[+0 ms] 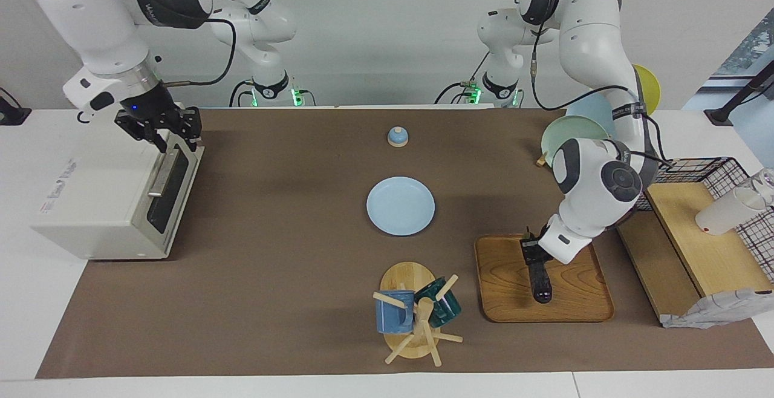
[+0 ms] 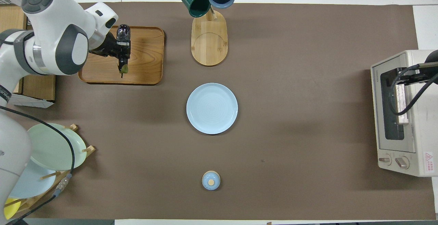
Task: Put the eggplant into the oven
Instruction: 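Lift the eggplant with the left gripper toward the blue plate, then lower the eggplant onto the blue plate with the left gripper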
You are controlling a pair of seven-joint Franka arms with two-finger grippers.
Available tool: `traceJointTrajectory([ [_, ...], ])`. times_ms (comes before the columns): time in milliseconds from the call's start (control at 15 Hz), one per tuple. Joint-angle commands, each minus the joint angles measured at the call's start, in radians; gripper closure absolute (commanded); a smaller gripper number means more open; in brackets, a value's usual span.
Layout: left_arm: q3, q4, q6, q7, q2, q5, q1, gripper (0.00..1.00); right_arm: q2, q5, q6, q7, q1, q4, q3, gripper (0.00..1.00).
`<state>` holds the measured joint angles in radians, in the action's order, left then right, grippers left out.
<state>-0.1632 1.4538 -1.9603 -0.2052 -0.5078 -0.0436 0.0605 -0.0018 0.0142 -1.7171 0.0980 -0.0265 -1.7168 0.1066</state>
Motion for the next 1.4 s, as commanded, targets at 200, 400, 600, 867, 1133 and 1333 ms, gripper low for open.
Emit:
traceJointTrajectory([
  [200, 0.011, 0.071, 0.159, -0.249, 0.182, -0.065, 0.165, 1.0, -0.043, 0.001, -0.13, 0.017, 0.066, -0.144, 0.01, 1.0],
  [400, 0.011, 0.163, 0.082, -0.338, 0.222, -0.068, 0.258, 1.0, -0.038, 0.061, -0.165, 0.014, 0.068, -0.187, 0.01, 1.0],
  [600, 0.011, 0.316, -0.093, -0.372, 0.276, -0.105, 0.326, 1.0, -0.04, 0.087, -0.165, 0.043, 0.069, -0.214, 0.01, 1.0],
  [867, 0.011, 0.44, -0.19, -0.397, 0.299, -0.108, 0.419, 1.0, -0.041, 0.101, -0.22, 0.117, 0.091, -0.256, 0.01, 1.0],
  [1133, 0.011, 0.507, -0.27, -0.422, 0.281, -0.108, 0.487, 1.0, -0.04, 0.213, -0.229, 0.198, 0.092, -0.277, 0.008, 1.0],
  [1333, 0.013, 0.537, -0.337, -0.424, 0.25, -0.108, 0.498, 1.0, -0.04, 0.208, -0.233, 0.172, 0.091, -0.277, 0.007, 1.0],
])
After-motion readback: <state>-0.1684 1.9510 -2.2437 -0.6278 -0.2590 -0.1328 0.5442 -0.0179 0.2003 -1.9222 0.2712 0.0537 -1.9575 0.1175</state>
